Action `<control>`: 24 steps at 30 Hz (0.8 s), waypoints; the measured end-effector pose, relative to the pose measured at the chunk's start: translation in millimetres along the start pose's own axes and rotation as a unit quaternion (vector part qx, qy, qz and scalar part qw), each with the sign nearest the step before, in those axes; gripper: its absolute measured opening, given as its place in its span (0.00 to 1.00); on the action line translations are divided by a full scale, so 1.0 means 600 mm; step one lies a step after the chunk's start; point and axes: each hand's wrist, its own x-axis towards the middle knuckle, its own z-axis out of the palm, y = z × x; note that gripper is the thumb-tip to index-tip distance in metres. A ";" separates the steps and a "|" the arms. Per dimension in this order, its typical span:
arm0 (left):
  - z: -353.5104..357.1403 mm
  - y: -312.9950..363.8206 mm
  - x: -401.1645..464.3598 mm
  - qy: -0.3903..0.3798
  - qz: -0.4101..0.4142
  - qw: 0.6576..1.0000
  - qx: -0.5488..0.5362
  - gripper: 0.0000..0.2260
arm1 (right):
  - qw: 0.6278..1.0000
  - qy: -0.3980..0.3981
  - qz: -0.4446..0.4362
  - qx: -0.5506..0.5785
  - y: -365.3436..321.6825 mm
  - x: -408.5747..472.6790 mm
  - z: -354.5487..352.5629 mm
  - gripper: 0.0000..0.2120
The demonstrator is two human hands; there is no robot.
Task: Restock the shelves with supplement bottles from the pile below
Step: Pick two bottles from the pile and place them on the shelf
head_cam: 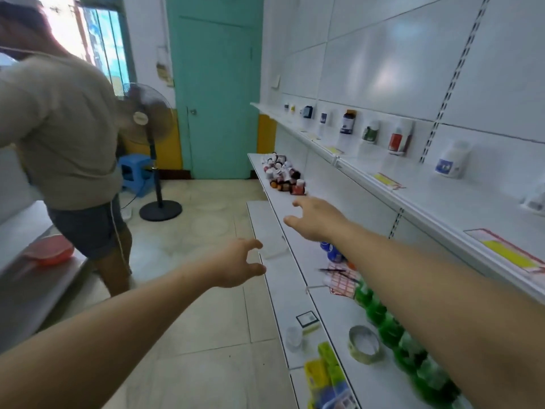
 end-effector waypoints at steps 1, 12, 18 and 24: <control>-0.002 -0.018 0.037 -0.001 0.001 1.000 0.000 0.26 | 1.000 -0.006 0.000 -0.003 0.002 0.039 0.016 0.28; -0.087 -0.215 0.485 -0.051 0.039 0.998 0.010 0.27 | 0.996 -0.030 0.069 0.042 0.015 0.518 0.121 0.30; -0.118 -0.280 0.715 -0.091 0.062 0.994 0.025 0.27 | 0.993 -0.034 0.104 0.039 0.067 0.725 0.158 0.30; -0.093 -0.347 0.979 -0.115 0.060 0.991 0.026 0.27 | 0.985 -0.054 0.155 0.048 0.153 0.946 0.253 0.31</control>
